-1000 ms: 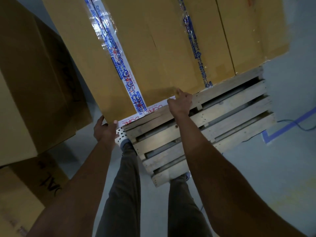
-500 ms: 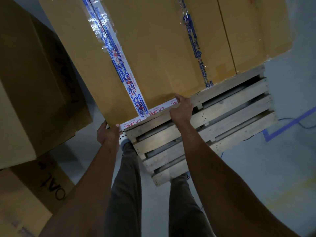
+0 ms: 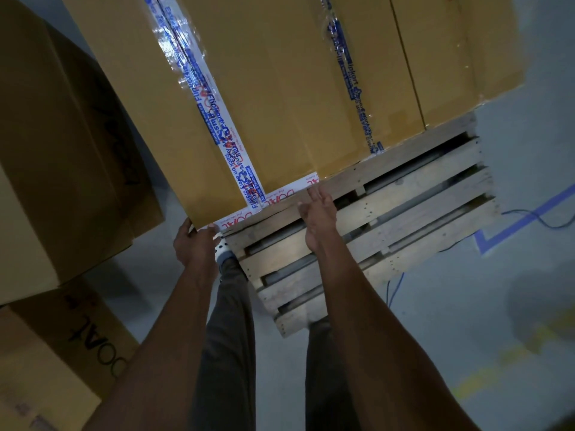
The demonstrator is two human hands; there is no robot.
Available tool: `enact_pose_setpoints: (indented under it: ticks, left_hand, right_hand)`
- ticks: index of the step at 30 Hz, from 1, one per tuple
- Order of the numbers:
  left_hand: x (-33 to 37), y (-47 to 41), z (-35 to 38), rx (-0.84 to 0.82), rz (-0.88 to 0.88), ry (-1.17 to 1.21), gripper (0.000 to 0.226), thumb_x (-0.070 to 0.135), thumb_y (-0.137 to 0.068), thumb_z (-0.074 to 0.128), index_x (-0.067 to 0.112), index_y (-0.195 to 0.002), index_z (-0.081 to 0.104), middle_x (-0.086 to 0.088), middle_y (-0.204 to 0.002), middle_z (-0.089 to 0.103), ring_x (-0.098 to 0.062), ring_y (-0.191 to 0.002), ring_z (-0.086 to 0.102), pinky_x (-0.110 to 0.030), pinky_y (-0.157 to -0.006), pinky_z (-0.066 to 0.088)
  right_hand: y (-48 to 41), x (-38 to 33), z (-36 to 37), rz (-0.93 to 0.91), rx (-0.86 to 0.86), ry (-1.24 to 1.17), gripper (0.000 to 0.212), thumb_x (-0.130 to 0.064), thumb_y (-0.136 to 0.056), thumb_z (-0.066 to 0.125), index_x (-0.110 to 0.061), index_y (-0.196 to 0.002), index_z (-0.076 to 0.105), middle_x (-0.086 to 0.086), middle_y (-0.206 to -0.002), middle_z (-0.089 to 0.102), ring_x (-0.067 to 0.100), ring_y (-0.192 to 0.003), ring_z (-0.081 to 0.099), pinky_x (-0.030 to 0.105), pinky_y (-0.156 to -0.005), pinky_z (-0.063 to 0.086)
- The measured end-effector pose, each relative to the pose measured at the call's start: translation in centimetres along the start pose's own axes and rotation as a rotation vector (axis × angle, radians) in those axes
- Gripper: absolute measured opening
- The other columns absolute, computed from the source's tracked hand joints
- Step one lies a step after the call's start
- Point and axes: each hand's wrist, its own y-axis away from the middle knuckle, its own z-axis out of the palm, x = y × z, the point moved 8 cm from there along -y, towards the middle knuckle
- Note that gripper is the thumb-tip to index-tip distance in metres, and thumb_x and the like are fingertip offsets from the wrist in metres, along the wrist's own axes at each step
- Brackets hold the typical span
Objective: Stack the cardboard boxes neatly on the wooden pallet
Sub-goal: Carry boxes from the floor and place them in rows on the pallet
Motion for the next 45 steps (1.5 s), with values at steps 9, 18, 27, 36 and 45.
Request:
enact_pose_setpoints:
  ticks: [9,18,27,36,45]
  left_hand:
    - [1.0,0.1,1.0,-0.073,0.165,-0.318,0.08,0.02,-0.07,0.071,0.025,-0.146,0.047,-0.007,-0.134,0.062,-0.031,-0.116,0.062,-0.048,-0.099,0.054]
    - [1.4,6.5,0.4,-0.215,0.338,-0.661,0.071,0.021,-0.074,0.079,0.011,-0.139,0.05,-0.015,-0.138,0.055,-0.037,-0.128,0.051,-0.043,-0.104,0.045]
    - [4.4,23.5,-6.6,-0.247,0.691,-0.834,0.091,0.047,-0.074,0.06,0.011,-0.154,0.036,-0.018,-0.156,0.04,-0.039,-0.143,0.034,-0.048,-0.116,0.033]
    - [-7.7,37.5,-19.9,0.022,0.781,-0.851,0.086,0.041,-0.087,0.072,0.022,-0.158,0.027,-0.009,-0.167,0.021,-0.036,-0.152,0.018,-0.052,-0.122,0.02]
    - [-23.5,45.3,-34.7,0.178,0.512,-0.555,0.087,0.04,-0.083,0.073,0.022,-0.157,0.031,-0.007,-0.168,0.019,-0.033,-0.153,0.016,-0.05,-0.12,0.021]
  right_hand:
    - [0.2,-2.6,0.1,-0.043,0.206,0.221,0.07,-0.008,-0.098,0.048,-0.021,-0.16,0.019,-0.002,-0.152,0.039,0.02,-0.13,0.046,0.034,-0.112,0.032]
    - [7.6,-2.9,0.2,-0.162,0.052,0.861,0.079,-0.022,-0.093,0.056,-0.015,-0.16,0.016,0.008,-0.169,0.005,0.029,-0.153,0.015,0.044,-0.118,0.031]
    - [24.0,-4.4,-7.1,-0.478,-0.123,1.113,0.064,-0.026,-0.093,0.056,-0.019,-0.153,0.036,0.005,-0.166,0.014,0.03,-0.149,0.02,0.047,-0.113,0.034]
    - [37.8,1.0,-18.3,-0.932,-0.358,1.48,0.066,-0.021,-0.088,0.06,-0.019,-0.15,0.039,0.004,-0.166,0.02,0.029,-0.149,0.02,0.052,-0.111,0.036]
    - [50.5,15.6,-21.8,-1.133,-0.727,1.711,0.064,-0.033,-0.092,0.063,-0.02,-0.15,0.041,0.006,-0.165,0.02,0.031,-0.149,0.02,0.047,-0.115,0.033]
